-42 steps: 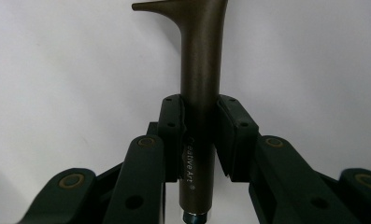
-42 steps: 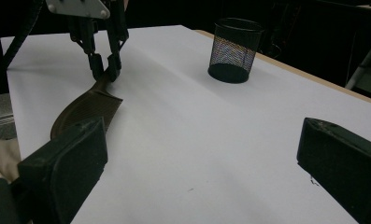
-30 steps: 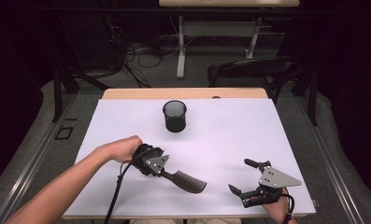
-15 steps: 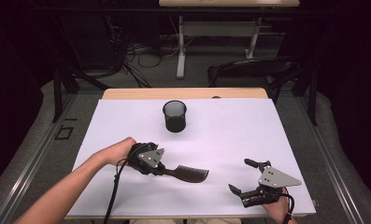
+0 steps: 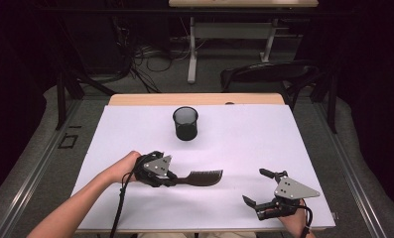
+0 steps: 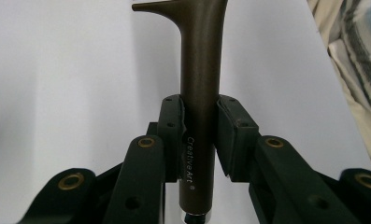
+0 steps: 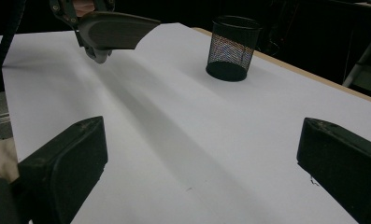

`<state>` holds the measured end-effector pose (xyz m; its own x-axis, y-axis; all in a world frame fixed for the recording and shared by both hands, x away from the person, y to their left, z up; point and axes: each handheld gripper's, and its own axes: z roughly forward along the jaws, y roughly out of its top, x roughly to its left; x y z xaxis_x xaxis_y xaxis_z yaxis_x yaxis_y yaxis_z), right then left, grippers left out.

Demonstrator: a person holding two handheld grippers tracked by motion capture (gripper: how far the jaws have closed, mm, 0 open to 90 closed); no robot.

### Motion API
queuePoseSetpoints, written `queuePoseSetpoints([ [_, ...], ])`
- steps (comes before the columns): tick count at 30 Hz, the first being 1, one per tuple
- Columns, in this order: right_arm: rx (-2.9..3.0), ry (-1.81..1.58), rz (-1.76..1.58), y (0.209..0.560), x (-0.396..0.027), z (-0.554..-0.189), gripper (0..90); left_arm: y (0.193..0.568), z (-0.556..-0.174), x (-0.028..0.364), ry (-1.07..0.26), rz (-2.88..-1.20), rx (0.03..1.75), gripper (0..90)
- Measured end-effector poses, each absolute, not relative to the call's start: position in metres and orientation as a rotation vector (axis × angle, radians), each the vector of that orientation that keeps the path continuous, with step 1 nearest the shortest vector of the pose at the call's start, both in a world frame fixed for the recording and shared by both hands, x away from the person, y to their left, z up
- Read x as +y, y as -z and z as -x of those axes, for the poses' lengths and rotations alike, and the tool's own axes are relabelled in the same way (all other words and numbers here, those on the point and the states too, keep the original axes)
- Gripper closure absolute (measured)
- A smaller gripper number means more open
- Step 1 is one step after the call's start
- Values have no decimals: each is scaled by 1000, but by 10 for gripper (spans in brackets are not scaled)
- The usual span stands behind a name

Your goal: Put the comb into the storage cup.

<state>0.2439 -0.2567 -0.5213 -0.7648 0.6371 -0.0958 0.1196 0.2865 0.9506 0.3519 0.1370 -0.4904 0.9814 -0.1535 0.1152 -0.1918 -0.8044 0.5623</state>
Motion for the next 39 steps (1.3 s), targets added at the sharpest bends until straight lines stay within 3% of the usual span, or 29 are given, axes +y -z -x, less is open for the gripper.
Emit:
queuePoseSetpoints([
  [39,2091,-1483,-690,521,-257,-244,15,512,-346,143,-309,-2174,291,726],
])
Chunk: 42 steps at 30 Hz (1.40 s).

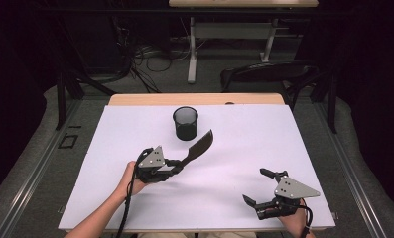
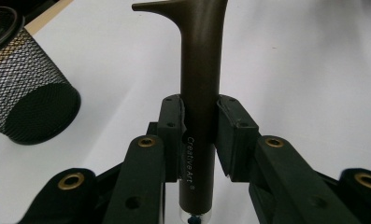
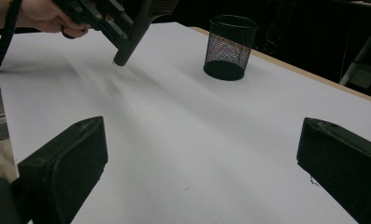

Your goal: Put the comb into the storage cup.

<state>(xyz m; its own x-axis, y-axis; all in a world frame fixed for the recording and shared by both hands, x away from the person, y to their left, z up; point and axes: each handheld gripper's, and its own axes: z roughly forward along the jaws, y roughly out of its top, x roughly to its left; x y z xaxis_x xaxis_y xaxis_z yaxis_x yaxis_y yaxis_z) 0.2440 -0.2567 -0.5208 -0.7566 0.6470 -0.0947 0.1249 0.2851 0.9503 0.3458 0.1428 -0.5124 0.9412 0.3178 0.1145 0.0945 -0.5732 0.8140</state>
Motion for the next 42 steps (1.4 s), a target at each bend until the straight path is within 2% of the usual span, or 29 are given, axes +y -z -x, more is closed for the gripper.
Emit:
queuePoseSetpoints([
  [42,2087,-1478,-744,522,-256,-247,15,514,-341,162,-457,-1977,475,726],
])
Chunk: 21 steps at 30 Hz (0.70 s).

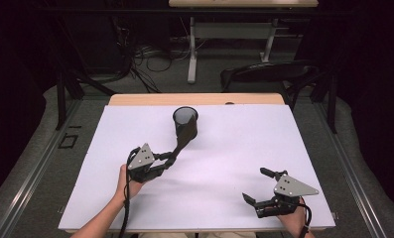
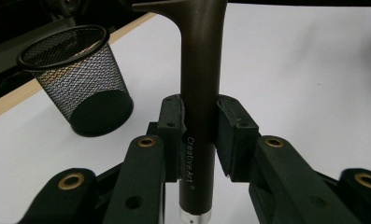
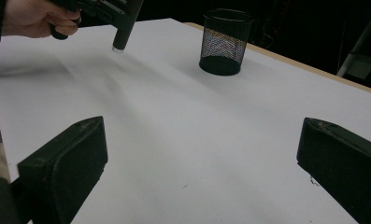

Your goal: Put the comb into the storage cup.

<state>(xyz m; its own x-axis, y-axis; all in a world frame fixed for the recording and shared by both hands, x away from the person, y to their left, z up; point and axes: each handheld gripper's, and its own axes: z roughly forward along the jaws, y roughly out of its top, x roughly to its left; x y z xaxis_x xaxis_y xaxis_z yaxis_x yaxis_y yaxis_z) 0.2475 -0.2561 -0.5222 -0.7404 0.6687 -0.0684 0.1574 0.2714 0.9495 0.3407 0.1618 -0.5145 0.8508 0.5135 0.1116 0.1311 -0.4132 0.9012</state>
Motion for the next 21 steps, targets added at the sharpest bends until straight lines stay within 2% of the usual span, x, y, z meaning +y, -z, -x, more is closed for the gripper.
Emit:
queuePoseSetpoints([
  [21,2090,-1457,-793,524,-256,-250,15,504,-349,156,-483,-1901,547,726],
])
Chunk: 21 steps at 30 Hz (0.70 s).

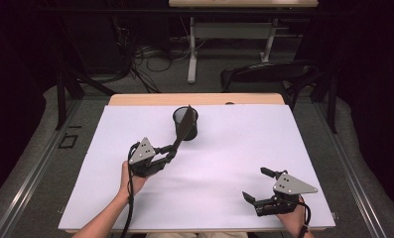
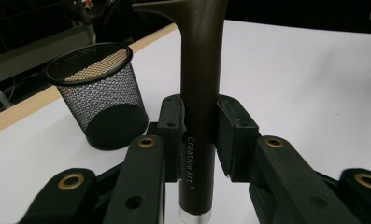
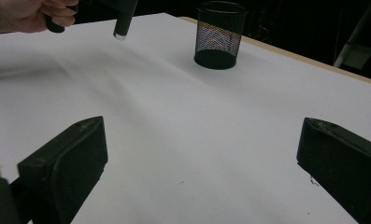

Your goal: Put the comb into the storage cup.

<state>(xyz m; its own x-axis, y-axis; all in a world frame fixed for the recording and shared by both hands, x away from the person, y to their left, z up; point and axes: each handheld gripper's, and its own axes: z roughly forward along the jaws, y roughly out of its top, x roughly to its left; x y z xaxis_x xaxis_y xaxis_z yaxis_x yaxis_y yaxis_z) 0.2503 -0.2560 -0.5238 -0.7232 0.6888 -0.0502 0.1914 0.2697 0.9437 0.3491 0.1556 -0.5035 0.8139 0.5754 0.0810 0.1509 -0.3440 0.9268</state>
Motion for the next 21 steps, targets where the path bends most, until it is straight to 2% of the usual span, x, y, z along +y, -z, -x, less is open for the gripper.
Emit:
queuePoseSetpoints([
  [21,2093,-1437,-823,523,-256,-250,15,490,-364,154,-509,-1821,614,726],
])
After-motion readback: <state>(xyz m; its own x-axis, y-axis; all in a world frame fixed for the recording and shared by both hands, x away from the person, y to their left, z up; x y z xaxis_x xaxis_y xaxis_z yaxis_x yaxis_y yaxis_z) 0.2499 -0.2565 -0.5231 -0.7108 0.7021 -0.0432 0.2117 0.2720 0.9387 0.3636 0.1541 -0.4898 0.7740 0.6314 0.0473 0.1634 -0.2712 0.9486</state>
